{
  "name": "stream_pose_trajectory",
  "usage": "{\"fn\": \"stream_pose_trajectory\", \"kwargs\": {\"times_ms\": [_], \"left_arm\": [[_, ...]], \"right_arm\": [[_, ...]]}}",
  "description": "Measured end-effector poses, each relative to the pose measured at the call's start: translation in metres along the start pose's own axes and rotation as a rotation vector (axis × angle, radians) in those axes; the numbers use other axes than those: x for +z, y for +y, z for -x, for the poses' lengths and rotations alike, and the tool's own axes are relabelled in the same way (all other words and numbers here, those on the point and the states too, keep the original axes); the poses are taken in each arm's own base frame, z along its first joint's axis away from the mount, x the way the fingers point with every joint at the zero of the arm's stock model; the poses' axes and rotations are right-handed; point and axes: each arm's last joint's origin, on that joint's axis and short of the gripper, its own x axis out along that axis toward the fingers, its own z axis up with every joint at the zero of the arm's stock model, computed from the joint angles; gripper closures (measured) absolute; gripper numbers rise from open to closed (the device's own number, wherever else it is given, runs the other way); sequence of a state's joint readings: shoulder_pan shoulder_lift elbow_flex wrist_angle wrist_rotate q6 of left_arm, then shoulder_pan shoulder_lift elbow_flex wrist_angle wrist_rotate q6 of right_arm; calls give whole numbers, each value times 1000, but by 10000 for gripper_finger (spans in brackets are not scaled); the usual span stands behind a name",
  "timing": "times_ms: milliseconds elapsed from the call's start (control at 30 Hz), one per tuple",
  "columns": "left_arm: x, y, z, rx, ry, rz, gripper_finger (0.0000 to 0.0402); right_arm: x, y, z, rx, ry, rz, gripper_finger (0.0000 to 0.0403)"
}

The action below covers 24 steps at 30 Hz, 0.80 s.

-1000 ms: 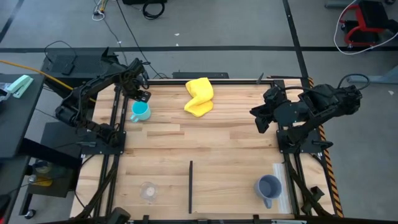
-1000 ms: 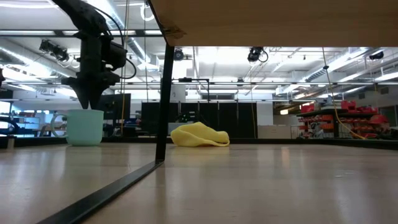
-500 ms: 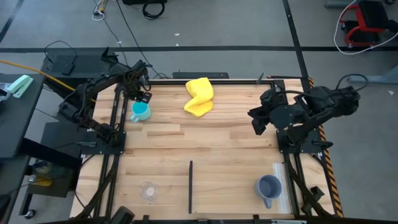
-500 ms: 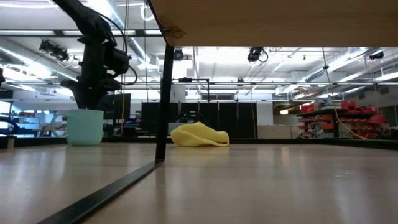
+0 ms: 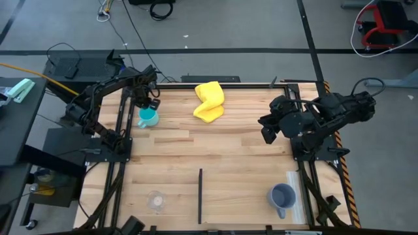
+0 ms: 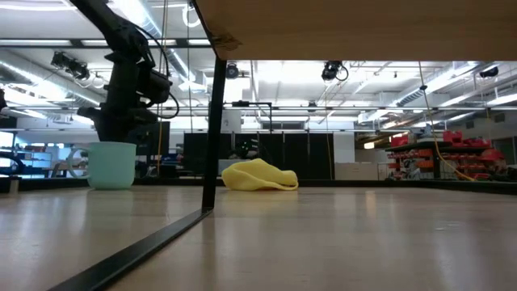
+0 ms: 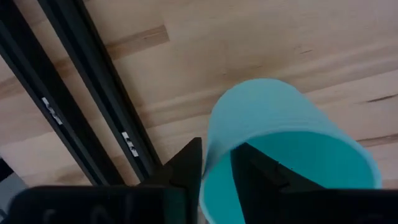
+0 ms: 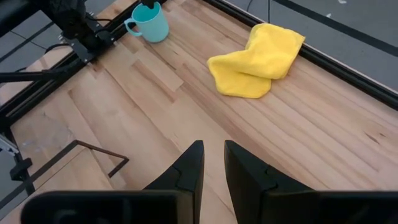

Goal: Stack small to large cups/mugs on shelf
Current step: Put the blue mug on the shelf

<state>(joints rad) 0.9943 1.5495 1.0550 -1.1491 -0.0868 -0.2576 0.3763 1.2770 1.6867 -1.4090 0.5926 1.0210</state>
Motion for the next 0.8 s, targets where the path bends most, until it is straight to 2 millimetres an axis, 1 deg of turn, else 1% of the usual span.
{"fn": "stream_pose_trajectory", "kwargs": {"times_ms": [233,300,400,467,533,600,800], "left_arm": [[0,-5,1,-22,-9,-11,387],[-1,-8,1,-21,-13,-10,389],[-2,-16,3,-21,-27,-37,379],[-2,-24,7,-38,-39,-63,381],[-1,-34,16,-63,-68,-95,389],[0,-46,30,-84,-116,-117,389],[-1,-83,90,-179,-304,-198,390]], "right_arm": [[0,0,0,1,-1,-1,331],[0,0,0,1,-1,-1,331],[0,0,0,1,-1,-1,331],[0,-1,0,-2,0,0,331],[-1,-2,0,-15,8,4,331],[-2,-5,0,-37,21,-5,331],[-8,-13,2,-100,96,-46,331]]}}
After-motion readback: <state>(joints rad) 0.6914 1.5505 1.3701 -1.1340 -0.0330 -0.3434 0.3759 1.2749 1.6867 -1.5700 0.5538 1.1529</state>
